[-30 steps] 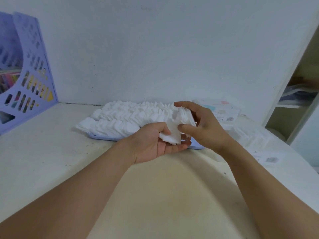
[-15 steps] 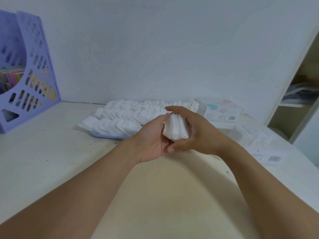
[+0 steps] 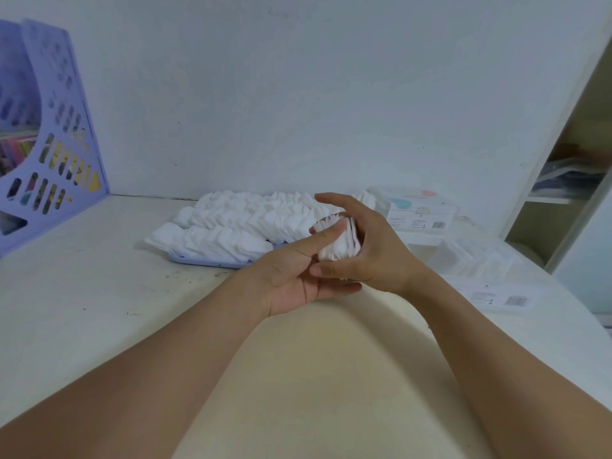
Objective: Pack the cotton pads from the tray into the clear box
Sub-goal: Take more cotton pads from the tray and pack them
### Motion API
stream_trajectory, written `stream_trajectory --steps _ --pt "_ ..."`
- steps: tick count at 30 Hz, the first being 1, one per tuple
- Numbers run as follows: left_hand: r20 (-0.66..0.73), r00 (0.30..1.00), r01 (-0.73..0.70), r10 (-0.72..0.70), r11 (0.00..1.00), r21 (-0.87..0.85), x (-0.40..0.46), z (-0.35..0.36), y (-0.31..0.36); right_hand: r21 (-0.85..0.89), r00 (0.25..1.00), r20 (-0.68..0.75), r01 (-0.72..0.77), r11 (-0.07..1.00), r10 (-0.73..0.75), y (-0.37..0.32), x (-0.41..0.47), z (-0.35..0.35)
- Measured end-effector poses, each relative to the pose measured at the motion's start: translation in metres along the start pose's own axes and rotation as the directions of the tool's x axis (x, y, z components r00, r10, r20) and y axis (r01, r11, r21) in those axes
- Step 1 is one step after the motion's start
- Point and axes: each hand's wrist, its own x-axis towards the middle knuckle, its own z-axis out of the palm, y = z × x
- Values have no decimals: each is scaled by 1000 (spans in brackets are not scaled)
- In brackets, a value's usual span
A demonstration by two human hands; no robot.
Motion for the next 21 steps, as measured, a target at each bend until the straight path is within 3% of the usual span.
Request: stream_trajectory --steps 5,13,17,21 --pt "-110 992 53 -56 998 -25 0 2 -2 -77 998 46 50 996 -47 2 0 7" --pt "-127 990 61 -67 997 -48 1 0 -1 -53 996 70 50 997 -46 3 -1 11" --pt "-30 998 60 -61 998 -26 -2 -1 -1 -101 996 91 30 994 -21 2 -1 4" --pt "-4 995 102 -101 994 51 -4 -3 1 -46 958 258 -117 992 125 -2 -4 -9"
